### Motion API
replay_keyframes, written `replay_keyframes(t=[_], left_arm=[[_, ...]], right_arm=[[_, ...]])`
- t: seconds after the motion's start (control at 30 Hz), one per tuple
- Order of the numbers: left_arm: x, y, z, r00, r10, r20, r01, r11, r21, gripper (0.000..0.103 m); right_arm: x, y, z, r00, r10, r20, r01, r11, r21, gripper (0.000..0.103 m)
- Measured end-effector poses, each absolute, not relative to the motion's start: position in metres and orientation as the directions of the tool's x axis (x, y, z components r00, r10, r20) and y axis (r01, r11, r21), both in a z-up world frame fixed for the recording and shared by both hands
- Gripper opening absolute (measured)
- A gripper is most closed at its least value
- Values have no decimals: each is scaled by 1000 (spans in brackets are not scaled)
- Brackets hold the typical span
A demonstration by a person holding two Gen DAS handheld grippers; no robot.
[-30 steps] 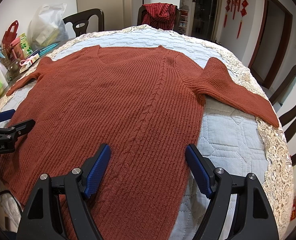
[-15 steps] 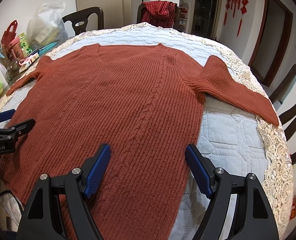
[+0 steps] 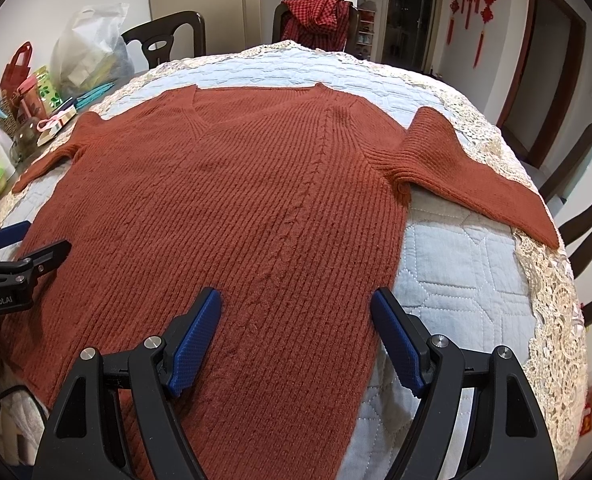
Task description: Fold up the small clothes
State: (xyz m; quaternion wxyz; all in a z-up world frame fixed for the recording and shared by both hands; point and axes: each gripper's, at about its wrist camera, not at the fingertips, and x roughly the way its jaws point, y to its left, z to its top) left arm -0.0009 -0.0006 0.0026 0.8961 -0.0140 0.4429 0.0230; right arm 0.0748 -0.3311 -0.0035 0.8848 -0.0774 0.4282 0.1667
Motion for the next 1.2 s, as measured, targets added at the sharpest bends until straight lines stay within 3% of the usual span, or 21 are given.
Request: replay_keyframes(t=[0.77,1.2], left_arm=[[-3,2,3,603,-3,-798,-43,998,-36,102],[12,80,16,653,38,-756,-216,967,-138,87]], right_arm=[[73,-332,-1,568,249,-784,-379,925,19,77],[77,-306,17,551,348,-758,-458,886,73,77]])
